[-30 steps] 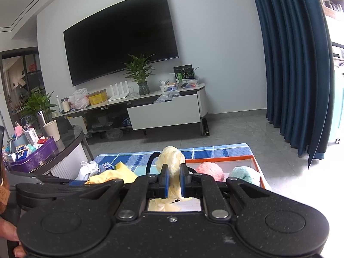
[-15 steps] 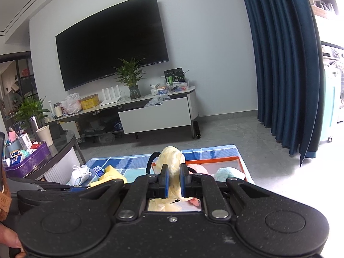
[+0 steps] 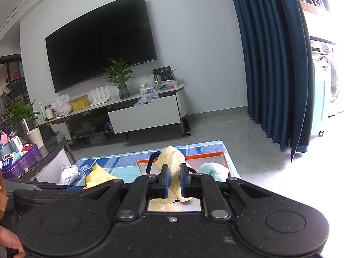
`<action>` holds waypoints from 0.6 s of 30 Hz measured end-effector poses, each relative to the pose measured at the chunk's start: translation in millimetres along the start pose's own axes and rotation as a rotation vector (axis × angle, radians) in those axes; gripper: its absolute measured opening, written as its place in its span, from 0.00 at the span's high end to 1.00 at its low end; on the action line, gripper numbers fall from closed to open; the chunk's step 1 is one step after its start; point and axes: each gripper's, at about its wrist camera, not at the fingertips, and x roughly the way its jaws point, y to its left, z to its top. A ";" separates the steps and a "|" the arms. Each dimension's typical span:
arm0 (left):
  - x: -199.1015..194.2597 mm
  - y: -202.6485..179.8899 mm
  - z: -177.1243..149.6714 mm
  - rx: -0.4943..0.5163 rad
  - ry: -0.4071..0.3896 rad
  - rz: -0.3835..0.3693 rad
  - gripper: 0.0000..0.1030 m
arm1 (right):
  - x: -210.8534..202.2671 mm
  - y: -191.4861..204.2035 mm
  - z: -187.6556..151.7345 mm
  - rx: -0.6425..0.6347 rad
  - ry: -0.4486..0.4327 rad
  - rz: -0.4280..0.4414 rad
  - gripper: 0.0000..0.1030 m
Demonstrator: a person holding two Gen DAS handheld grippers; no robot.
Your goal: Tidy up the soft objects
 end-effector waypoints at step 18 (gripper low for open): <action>10.3 -18.0 -0.7 0.014 0.022 -0.017 0.76 | -0.6 -12.4 -2.9 0.026 0.011 -0.030 0.88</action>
